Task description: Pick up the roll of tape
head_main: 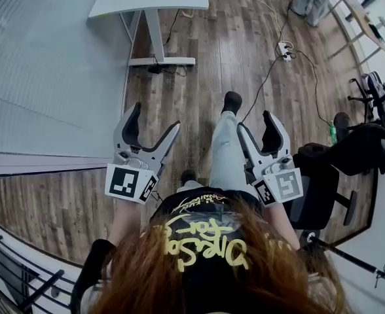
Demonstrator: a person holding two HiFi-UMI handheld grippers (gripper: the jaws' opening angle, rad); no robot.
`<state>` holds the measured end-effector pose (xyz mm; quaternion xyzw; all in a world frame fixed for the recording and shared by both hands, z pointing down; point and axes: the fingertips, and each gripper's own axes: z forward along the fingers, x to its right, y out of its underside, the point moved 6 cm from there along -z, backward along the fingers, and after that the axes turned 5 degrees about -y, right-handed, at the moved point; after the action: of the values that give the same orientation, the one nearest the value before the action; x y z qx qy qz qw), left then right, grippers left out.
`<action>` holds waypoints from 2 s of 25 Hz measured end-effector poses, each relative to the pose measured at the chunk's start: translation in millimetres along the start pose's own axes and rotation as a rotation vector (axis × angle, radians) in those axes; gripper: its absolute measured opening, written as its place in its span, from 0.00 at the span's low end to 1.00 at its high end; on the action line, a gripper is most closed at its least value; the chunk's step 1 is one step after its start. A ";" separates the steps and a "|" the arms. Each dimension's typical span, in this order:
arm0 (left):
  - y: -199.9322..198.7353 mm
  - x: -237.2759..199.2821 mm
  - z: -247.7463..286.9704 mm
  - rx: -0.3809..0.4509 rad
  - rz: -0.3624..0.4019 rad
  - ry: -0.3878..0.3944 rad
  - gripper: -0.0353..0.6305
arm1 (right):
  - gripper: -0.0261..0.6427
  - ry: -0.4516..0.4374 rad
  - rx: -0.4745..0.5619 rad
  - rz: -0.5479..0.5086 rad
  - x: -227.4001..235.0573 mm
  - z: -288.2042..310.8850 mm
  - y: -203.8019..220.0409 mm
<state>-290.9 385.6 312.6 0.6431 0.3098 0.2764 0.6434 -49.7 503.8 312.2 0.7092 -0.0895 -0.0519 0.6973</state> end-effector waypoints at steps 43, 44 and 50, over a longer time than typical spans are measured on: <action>-3.7 -102.8 301.7 -0.046 0.015 -0.185 0.66 | 0.45 -0.315 0.010 0.022 240.9 309.0 16.1; -3.0 -105.2 303.5 -0.050 0.020 -0.184 0.66 | 0.45 -0.319 0.003 0.022 240.8 313.1 18.4; -12.2 -113.4 320.5 -0.032 0.053 -0.177 0.66 | 0.45 -0.329 0.008 0.011 247.5 325.2 13.4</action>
<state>-124.0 89.5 299.2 0.6628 0.2302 0.2404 0.6708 127.2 135.7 331.2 0.6935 -0.2064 -0.1631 0.6707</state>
